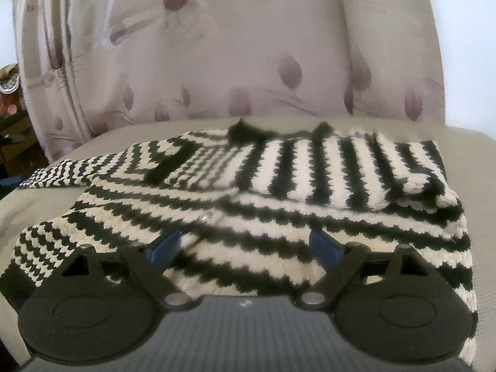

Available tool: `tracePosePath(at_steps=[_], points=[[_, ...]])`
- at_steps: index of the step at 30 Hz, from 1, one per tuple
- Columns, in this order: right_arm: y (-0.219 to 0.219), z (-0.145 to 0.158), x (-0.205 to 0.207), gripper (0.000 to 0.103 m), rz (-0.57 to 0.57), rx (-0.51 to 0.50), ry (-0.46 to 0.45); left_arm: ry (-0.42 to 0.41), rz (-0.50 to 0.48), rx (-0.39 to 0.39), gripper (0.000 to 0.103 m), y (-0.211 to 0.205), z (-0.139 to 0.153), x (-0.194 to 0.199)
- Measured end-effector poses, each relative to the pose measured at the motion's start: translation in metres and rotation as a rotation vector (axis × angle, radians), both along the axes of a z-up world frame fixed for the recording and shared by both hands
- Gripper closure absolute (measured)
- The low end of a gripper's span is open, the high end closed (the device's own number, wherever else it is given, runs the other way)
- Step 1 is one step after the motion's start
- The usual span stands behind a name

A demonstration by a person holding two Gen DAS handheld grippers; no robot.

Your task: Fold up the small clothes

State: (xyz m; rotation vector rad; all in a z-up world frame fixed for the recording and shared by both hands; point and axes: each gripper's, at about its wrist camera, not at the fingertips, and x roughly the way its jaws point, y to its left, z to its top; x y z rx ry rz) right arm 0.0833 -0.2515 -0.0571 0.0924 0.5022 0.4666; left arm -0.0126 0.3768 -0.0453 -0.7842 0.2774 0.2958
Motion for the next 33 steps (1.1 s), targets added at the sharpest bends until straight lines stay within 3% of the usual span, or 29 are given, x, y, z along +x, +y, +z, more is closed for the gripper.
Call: tracePosePath(at_steps=[2,5,8,12,14,16,18,19,21,24,31,33], points=[[-0.002,-0.001,0.001,0.013,-0.009,0.015,0.006,0.047,0.058,-0.025,0.004,0.042,0.003,-0.004],[-0.005,-0.001,0.004,0.013,-0.022,0.032,0.022,0.105,0.071,-0.125,0.012,0.098,-0.004,-0.003],[-0.004,-0.002,0.006,0.013,-0.038,0.032,0.031,0.144,0.051,-0.201,0.015,0.13,-0.017,0.008],[0.001,-0.002,0.006,0.013,-0.053,0.005,0.035,0.112,0.062,-0.2,0.023,0.147,-0.025,0.019],[0.002,-0.002,0.006,0.013,-0.056,-0.005,0.037,0.118,0.057,-0.163,0.036,0.15,-0.026,0.027],[0.003,-0.003,0.007,0.013,-0.053,-0.01,0.042,0.151,0.04,-0.137,0.069,0.149,-0.03,0.038],[0.003,-0.003,0.009,0.013,-0.051,-0.011,0.047,0.171,0.027,-0.165,0.096,0.153,-0.037,0.048],[0.004,-0.004,0.009,0.013,-0.051,-0.01,0.05,0.166,0.042,-0.17,0.097,0.153,-0.038,0.048],[0.003,-0.004,0.01,0.013,-0.051,-0.003,0.053,0.128,0.068,-0.142,0.097,0.144,-0.027,0.048],[0.0,-0.005,0.011,0.013,-0.053,0.025,0.062,0.033,0.027,-0.064,0.097,0.11,0.01,0.054],[-0.016,-0.006,0.012,0.013,-0.069,0.134,0.065,-0.132,-0.222,0.05,0.097,-0.018,0.115,0.102],[-0.02,-0.006,0.01,0.013,-0.072,0.161,0.053,-0.167,-0.31,0.048,0.097,-0.063,0.136,0.119]])
